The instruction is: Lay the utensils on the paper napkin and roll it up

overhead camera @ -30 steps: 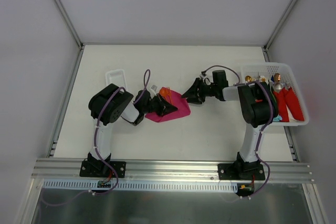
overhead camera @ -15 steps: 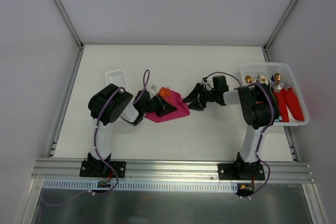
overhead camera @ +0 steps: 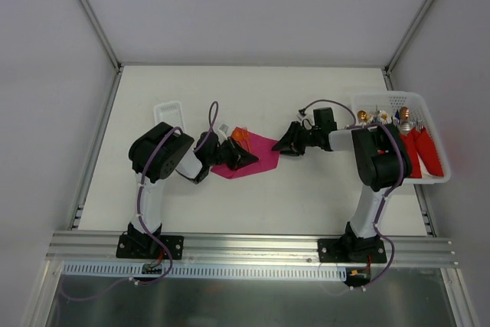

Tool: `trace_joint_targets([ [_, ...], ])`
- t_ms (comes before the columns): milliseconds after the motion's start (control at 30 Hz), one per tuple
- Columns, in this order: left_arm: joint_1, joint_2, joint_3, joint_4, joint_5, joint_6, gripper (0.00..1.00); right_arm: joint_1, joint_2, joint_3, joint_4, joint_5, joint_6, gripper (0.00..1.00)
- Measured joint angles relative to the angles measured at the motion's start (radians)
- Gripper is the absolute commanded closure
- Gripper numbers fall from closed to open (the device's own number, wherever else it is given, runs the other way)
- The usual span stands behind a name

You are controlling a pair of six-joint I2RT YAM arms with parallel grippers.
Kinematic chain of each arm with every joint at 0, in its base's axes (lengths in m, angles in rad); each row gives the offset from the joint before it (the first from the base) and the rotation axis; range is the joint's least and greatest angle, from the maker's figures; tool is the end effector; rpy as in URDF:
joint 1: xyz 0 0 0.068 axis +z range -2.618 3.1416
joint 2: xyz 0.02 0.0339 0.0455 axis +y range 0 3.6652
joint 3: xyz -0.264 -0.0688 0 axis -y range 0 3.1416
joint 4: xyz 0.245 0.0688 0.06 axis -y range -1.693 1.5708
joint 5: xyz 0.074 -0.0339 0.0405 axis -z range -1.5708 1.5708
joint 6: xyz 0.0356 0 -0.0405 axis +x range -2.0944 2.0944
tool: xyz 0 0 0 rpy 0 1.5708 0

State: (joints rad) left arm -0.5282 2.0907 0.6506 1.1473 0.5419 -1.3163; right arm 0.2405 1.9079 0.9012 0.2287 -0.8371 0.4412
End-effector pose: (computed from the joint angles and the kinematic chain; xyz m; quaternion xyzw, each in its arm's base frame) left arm 0.2867 -0.1885 0.0774 -0.1495 0.7754 -0.5877 0.1759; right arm 0.3421 0.1111 0.1190 -0.0717 0.8543 0.4713 0.2071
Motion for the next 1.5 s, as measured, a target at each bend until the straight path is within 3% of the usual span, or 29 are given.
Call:
trace_joint_targets([
  [67, 0.0, 0.0, 0.0, 0.0, 0.0, 0.0, 1.0, 0.001, 0.0, 0.014, -0.002, 0.0, -0.003, 0.91],
  [167, 0.0, 0.0, 0.0, 0.0, 0.0, 0.0, 1.0, 0.006, 0.0, 0.031, 0.002, -0.001, 0.003, 1.0],
  [767, 0.0, -0.002, 0.0, 0.0, 0.0, 0.0, 1.0, 0.138, 0.005, 0.038, 0.1, -0.02, 0.219, 1.0],
  [1500, 0.006, -0.172, -0.027, -0.086, 0.001, 0.081, 1.0, 0.139, 0.097, 0.099, -0.063, 0.026, 0.128, 1.0],
])
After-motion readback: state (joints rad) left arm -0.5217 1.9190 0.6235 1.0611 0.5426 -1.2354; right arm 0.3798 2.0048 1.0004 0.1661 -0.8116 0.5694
